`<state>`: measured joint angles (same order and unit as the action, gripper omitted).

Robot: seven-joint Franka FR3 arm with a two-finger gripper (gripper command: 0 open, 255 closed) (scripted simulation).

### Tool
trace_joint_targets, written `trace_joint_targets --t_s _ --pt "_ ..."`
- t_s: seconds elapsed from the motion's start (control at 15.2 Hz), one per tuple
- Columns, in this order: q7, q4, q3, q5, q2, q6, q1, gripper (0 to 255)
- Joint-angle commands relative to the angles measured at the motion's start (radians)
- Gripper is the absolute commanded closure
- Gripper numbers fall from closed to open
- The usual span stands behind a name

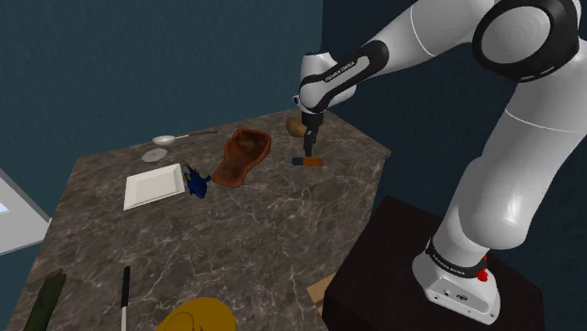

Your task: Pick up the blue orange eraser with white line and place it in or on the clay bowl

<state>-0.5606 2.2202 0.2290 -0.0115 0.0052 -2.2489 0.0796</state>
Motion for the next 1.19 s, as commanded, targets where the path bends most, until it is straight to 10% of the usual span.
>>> trace_joint_targets --t_s 0.0,1.06,1.12 --pt "-0.044 -0.044 -0.001 -0.017 0.084 -0.025 0.000 0" --pt "-0.062 -0.016 -0.006 -0.041 0.156 -0.121 -0.004 0" --pt "-0.062 -0.016 -0.006 -0.041 0.156 -0.121 -0.004 255"
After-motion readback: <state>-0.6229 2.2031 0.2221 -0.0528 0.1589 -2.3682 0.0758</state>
